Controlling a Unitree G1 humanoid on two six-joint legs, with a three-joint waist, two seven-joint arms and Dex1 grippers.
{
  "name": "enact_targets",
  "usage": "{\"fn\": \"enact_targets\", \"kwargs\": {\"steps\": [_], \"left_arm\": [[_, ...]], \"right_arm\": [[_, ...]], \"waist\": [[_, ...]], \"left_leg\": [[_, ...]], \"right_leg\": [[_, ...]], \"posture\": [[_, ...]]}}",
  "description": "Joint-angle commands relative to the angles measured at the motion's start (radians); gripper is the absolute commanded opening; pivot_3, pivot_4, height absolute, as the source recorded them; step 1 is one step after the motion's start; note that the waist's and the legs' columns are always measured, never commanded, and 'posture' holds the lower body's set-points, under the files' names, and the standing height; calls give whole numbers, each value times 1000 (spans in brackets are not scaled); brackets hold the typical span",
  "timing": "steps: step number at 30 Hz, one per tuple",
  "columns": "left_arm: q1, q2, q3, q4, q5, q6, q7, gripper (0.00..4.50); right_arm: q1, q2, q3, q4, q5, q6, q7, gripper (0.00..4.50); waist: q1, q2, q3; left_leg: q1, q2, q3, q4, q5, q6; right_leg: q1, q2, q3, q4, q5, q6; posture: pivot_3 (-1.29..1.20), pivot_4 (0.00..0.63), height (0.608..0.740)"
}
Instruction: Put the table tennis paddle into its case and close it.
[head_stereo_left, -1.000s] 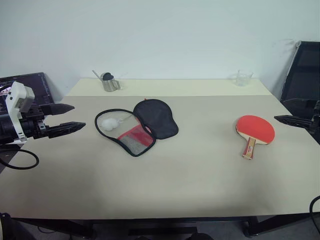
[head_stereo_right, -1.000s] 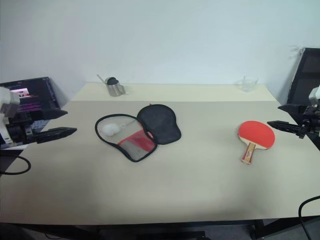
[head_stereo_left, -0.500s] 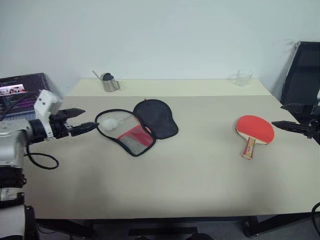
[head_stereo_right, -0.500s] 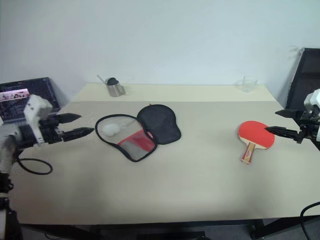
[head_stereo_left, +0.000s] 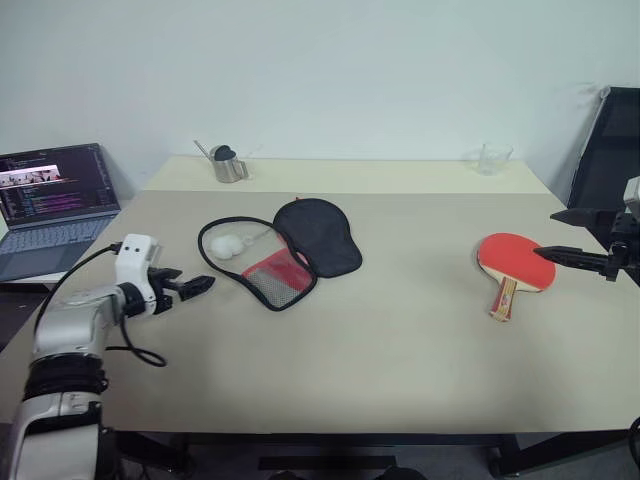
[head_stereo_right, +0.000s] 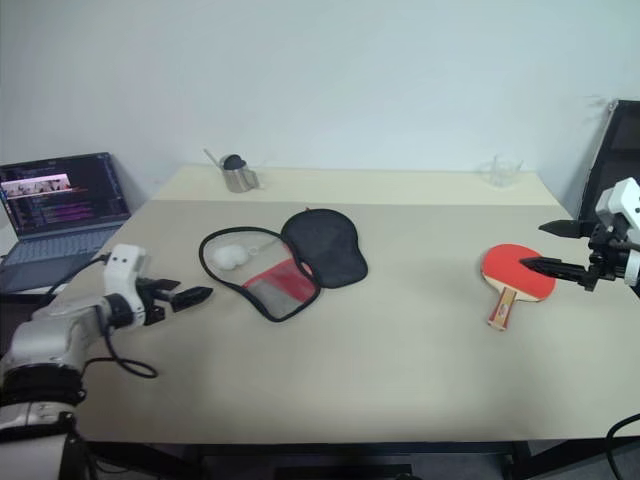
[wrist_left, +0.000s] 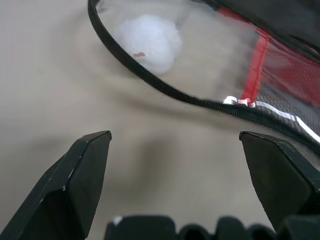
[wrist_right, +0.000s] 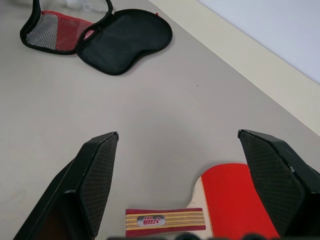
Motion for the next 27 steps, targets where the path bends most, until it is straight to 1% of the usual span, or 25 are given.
{"fn": "enact_targets", "kwargs": {"steps": [1,5,9,17,19,21,22,24,27], "left_arm": [[-24,-17,10,-53,-9,53,52,4500],[-32,-64,13,-101,-37,107,69,4500],[-38,-82,-17,-129,-16,130,103,4500],[-80,-168,-45,-156,-17,189,182,4500],[-85,-184,-47,-149,-12,189,199,4129],[-86,-189,-50,-151,-10,188,202,3625],[-89,-190,-51,-150,-10,188,207,3220],[-96,-189,-62,-148,-3,177,202,2573],[-110,-179,-88,-155,-4,168,149,1486]], "right_arm": [[-11,-7,-28,-42,25,10,-8,4196],[6,-4,-36,-64,29,23,-15,4196],[17,-6,-43,-84,34,34,-19,4196],[34,-13,-50,-113,47,47,-36,4196],[38,-15,-51,-121,51,49,-42,4236],[41,-18,-54,-127,54,53,-46,4236],[42,-19,-56,-129,56,53,-47,4236],[42,-20,-57,-128,55,52,-51,4236],[45,-17,-57,-130,54,51,-54,4236]], "waist": [[-2,0,0],[-8,0,0],[-8,0,0],[-4,0,0],[-6,0,0],[-7,0,0],[-7,0,0],[-7,0,0],[-5,-1,0]], "left_leg": [[0,0,0,0,0,0],[0,1,-1,-1,0,0],[1,0,-2,0,0,0],[0,0,-2,0,0,-1],[0,0,-2,0,0,-1],[0,0,-2,0,0,-1],[0,0,-2,0,0,-1],[0,0,-2,0,0,-1],[0,0,-2,0,0,-1]], "right_leg": [[0,0,0,0,0,0],[0,0,0,0,0,0],[0,1,0,1,0,0],[1,0,0,0,0,0],[1,0,0,0,0,0],[0,1,0,0,0,0],[0,1,0,0,0,0],[0,1,0,0,0,0],[1,1,0,0,0,0]], "posture": [[0,150,740],[0,150,740],[0,150,740],[0,150,740],[0,150,740],[0,150,740],[0,150,740],[0,150,740],[0,150,740]]}}
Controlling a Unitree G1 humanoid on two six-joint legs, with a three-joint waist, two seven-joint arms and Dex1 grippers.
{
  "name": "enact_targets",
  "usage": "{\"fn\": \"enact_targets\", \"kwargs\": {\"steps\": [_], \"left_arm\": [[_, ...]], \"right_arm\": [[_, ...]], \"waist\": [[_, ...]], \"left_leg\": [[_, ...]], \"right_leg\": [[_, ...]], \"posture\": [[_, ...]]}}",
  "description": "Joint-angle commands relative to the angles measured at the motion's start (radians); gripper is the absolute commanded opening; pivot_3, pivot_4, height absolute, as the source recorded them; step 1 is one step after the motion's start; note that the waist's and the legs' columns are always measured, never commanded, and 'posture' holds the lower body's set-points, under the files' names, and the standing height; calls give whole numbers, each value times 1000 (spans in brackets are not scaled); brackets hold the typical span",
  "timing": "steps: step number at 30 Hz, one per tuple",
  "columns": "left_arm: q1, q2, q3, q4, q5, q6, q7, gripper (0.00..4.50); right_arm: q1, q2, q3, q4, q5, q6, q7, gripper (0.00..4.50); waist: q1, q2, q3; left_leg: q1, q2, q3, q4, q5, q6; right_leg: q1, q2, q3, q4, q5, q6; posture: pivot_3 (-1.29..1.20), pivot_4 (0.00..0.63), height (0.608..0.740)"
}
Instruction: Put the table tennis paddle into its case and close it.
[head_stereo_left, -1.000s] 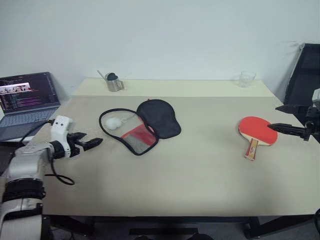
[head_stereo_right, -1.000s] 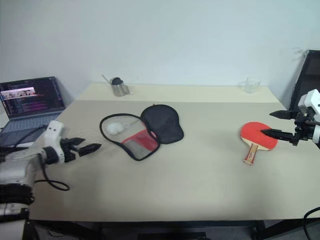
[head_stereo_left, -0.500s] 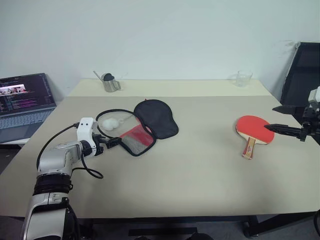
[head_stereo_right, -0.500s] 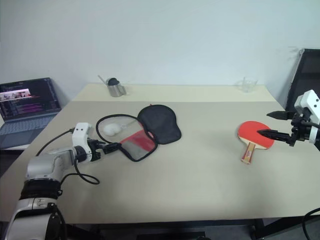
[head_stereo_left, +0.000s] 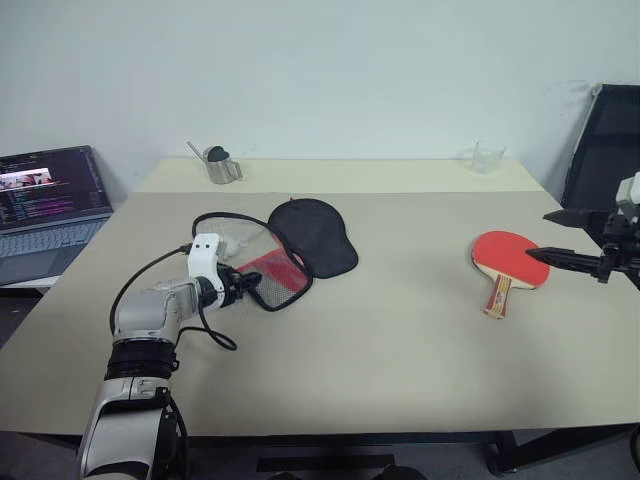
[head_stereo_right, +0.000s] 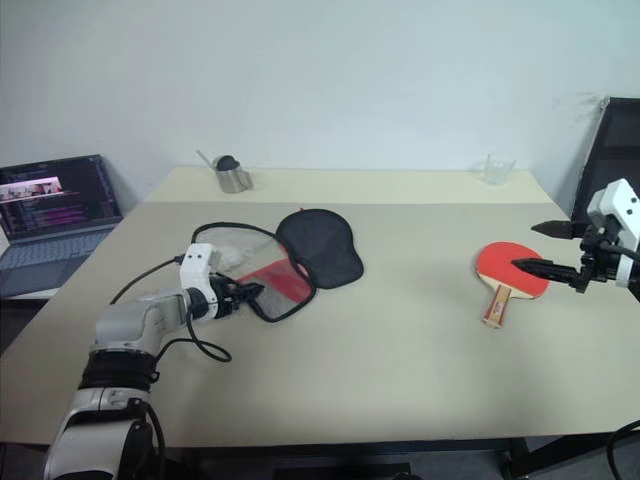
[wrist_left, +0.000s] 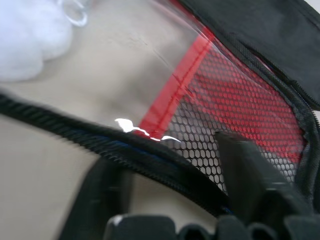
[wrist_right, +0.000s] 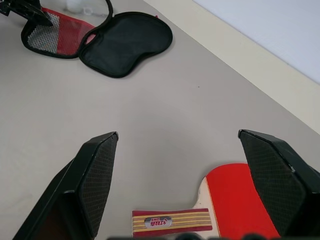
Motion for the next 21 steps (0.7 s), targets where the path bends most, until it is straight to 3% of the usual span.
{"fn": "enact_targets", "kwargs": {"steps": [1,4,21], "left_arm": [[-39,27,-37,-38,-1,-25,-73,1131],[-55,49,-83,-29,6,-45,-152,86],[-218,57,-289,185,88,-290,-591,38]], "right_arm": [[-4,-18,-35,-26,15,-1,-7,4236],[-9,-17,-28,-21,11,-4,-7,4236],[19,-27,-48,-40,17,6,-14,4236]], "waist": [[0,0,0],[0,0,0],[1,0,0]], "left_leg": [[0,0,0,0,0,0],[0,0,0,0,0,0],[-1,0,0,-1,0,0]], "right_leg": [[0,0,0,0,0,0],[0,0,0,0,0,0],[0,4,0,-3,0,0]], "posture": [[0,150,740],[0,150,740],[0,150,740]]}}
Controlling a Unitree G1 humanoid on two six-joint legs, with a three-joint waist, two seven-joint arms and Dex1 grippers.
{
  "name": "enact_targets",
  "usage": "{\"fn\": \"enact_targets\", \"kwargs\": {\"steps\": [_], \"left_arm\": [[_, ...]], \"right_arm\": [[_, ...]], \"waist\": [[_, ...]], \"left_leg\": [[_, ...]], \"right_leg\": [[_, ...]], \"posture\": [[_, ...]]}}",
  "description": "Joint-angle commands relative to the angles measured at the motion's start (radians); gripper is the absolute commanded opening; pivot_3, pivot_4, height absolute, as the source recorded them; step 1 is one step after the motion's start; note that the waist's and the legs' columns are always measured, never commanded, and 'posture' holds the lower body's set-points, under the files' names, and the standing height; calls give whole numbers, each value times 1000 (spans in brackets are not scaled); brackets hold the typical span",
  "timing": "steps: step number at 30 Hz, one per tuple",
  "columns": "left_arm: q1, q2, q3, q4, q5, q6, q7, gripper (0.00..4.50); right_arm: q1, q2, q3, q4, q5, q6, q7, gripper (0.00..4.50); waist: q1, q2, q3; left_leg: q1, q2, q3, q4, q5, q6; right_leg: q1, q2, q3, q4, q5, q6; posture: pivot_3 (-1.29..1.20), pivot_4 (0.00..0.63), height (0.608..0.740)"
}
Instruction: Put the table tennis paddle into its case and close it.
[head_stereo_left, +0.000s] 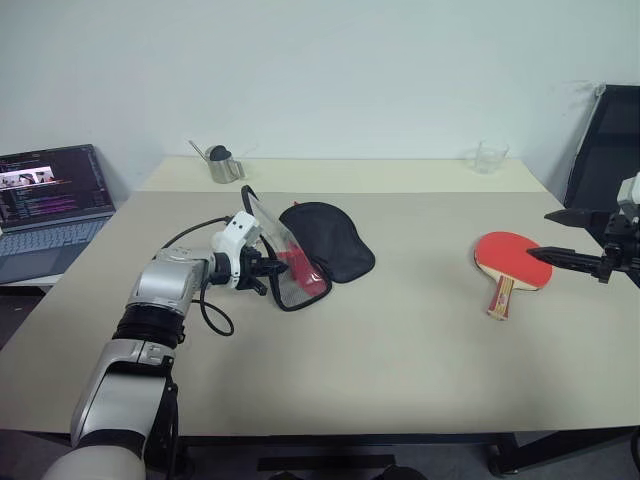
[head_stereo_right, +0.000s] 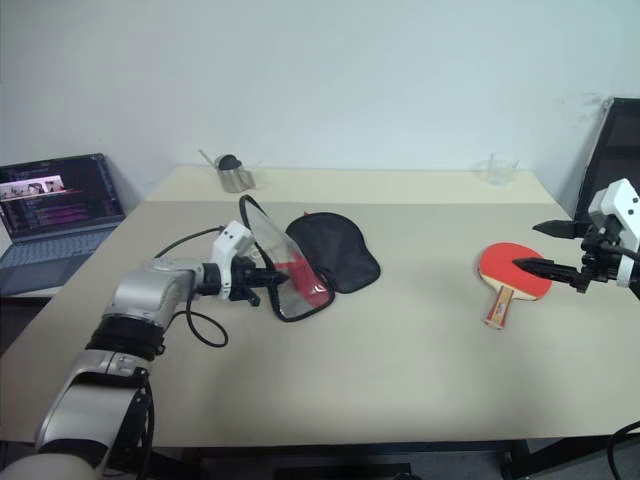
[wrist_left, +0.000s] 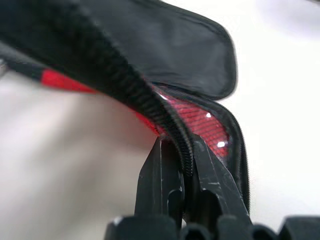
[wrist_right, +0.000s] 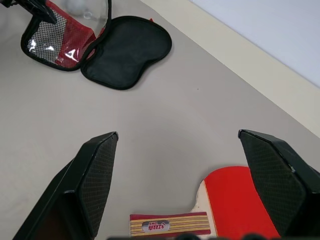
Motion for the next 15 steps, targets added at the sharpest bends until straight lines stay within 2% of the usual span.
{"fn": "enact_targets", "kwargs": {"steps": [1,11,13,15], "left_arm": [[-47,-19,-27,29,7,-79,-113,38],[-110,-74,-40,147,13,-231,-339,38],[-116,-86,-42,179,31,-269,-344,38],[-142,-105,-37,236,62,-300,-279,38]], "right_arm": [[7,-29,-52,-38,18,7,-10,4236],[66,-38,-100,-82,31,31,-26,4236],[75,-40,-107,-90,33,35,-27,4236],[81,-40,-112,-97,34,40,-28,4236]], "waist": [[0,0,0],[-1,0,0],[-2,0,0],[-1,0,0]], "left_leg": [[0,0,0,0,0,0],[-1,1,0,0,0,0],[-1,1,0,0,0,0],[-1,1,0,0,0,0]], "right_leg": [[0,0,0,0,0,0],[0,2,0,-2,0,0],[0,2,0,-2,0,0],[0,2,0,-2,0,0]], "posture": [[0,150,740],[0,150,740],[0,150,740],[0,150,740]]}}
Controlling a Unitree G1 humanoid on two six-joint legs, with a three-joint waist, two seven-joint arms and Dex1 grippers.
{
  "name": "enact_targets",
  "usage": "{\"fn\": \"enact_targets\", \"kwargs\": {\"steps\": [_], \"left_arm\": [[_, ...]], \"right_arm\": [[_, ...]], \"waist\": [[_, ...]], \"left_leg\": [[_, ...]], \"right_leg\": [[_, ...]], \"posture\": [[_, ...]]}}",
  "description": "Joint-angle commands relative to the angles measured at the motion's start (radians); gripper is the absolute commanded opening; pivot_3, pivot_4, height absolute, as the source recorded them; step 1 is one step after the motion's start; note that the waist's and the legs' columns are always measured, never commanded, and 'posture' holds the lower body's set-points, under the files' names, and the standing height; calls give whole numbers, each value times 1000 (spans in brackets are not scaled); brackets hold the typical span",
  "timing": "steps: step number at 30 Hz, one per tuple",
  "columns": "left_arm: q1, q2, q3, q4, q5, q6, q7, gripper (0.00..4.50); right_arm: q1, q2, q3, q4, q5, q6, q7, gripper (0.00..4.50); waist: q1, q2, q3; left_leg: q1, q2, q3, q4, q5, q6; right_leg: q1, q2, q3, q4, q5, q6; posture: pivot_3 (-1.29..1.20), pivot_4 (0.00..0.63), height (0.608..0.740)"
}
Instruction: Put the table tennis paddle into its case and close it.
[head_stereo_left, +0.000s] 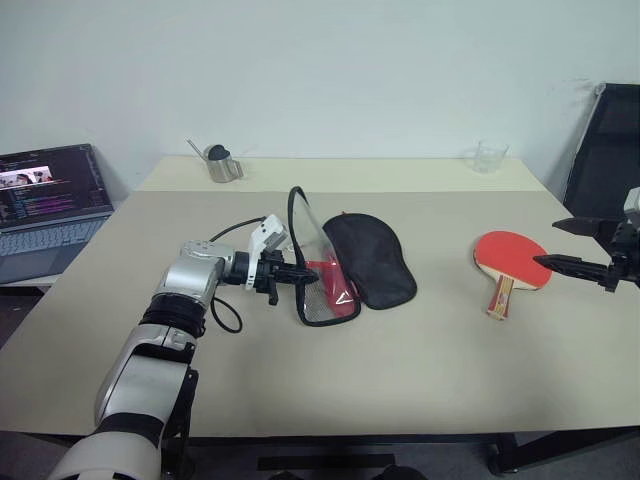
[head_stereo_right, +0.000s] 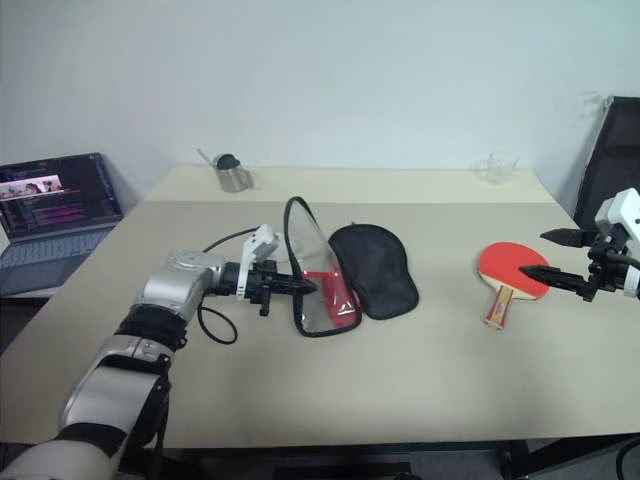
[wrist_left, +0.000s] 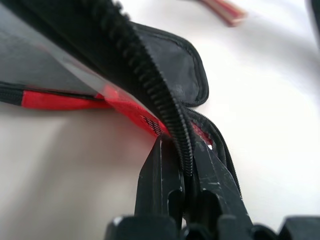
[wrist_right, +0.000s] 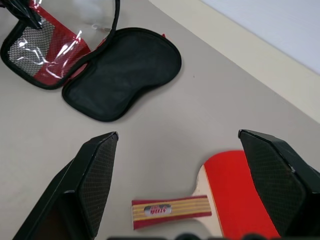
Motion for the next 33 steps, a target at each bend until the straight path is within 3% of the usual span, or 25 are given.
{"fn": "enact_targets", "kwargs": {"steps": [1,7,20,29,33], "left_arm": [[-72,-27,15,81,44,-73,91,38],[-121,-44,48,208,83,-117,233,38],[-121,-31,100,259,119,-110,428,38],[-102,-41,97,249,134,-48,458,38],[-102,-41,99,250,135,-45,473,1043]], "right_arm": [[-2,-32,-50,-45,27,12,-8,4236],[25,-35,-60,-67,28,26,-11,4236],[21,-24,-39,-65,33,23,-24,4236],[15,-21,-26,-67,35,28,-23,4236],[10,-17,-20,-61,33,23,-26,4236]], "waist": [[1,0,0],[-1,-1,0],[-1,-1,0],[-1,-1,0],[-1,-1,0]], "left_leg": [[0,0,0,0,0,0],[0,0,0,0,0,0],[0,0,0,0,0,0],[0,0,0,0,0,0],[0,0,0,0,0,0]], "right_leg": [[0,0,0,0,0,0],[0,0,1,-1,0,1],[0,0,0,-1,0,1],[0,0,0,-1,0,1],[0,0,0,-1,0,1]], "posture": [[0,150,740],[0,150,740],[0,150,740],[0,150,740],[0,150,740]]}}
